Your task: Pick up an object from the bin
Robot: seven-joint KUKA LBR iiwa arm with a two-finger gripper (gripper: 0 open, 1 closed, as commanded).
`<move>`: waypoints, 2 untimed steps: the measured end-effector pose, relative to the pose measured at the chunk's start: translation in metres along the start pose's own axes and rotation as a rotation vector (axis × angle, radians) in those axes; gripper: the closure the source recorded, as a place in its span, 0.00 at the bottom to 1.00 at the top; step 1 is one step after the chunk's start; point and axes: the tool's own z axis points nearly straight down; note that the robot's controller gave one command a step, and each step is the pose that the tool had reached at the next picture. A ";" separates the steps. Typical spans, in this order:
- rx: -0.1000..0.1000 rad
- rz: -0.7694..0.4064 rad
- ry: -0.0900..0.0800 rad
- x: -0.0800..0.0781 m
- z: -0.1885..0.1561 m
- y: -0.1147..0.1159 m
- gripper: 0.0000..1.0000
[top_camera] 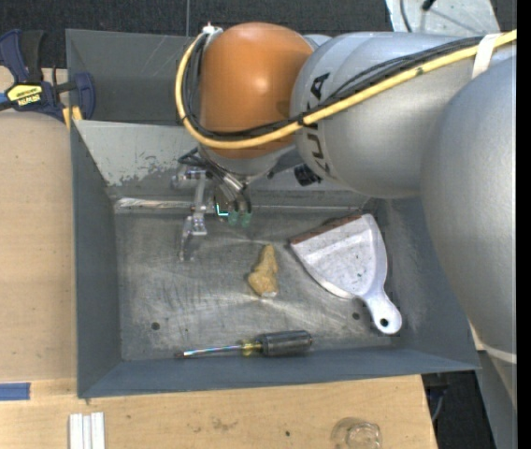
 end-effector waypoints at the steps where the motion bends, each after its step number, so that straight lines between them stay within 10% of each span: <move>1: -0.002 0.002 -0.008 -0.002 -0.004 -0.001 0.00; 2: -0.001 -0.045 -0.013 -0.008 0.009 0.004 0.00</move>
Offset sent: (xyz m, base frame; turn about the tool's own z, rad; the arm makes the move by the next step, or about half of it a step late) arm 0.0164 0.0147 -0.0560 -0.1569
